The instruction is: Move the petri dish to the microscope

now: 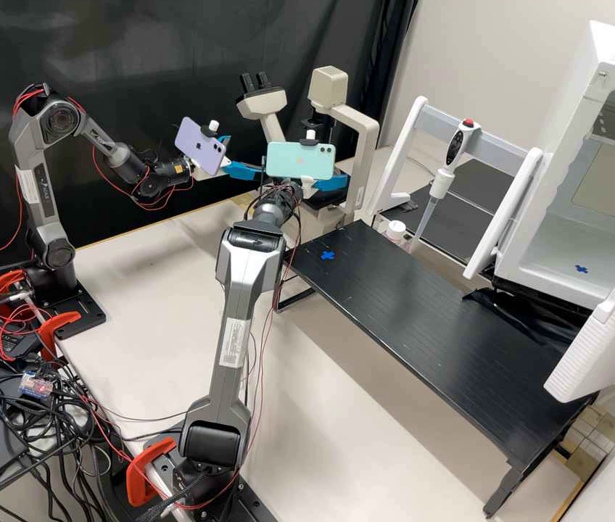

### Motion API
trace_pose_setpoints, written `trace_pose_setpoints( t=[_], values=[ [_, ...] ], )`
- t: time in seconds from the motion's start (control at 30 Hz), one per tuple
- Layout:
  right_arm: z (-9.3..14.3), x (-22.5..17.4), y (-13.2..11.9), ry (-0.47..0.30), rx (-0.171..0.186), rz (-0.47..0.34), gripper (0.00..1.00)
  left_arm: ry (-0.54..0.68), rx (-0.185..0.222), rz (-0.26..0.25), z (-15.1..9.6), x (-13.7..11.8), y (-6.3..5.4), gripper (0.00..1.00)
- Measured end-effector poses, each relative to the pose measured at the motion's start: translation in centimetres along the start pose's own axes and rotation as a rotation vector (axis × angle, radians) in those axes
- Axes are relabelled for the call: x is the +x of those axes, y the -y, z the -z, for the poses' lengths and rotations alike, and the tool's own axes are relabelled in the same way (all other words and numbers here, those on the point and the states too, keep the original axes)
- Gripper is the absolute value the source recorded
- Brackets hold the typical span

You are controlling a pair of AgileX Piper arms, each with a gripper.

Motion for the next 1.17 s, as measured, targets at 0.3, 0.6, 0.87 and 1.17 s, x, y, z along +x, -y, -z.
trace_pose_setpoints(
  t=[0.3,0.6,0.87,1.17],
  values=[
    [0.0,-7.8,-4.3,-0.161,0.013,-0.199,1.00,0.000,0.000,0.000,0.0,0.0,0.0,1.00],
    [-4.3,-16.1,-8.2,-0.257,0.067,-0.404,1.00,0.000,0.000,0.000,0.0,0.0,0.0,1.00],
    [-9.6,-20.9,-10.2,-0.074,0.158,-0.595,1.00,0.000,0.000,0.000,0.0,0.0,0.0,1.00],
    [-14.2,-24.5,-8.6,0.112,0.252,-0.685,1.00,0.000,0.000,0.000,0.0,0.0,0.0,1.00]
  ],
)
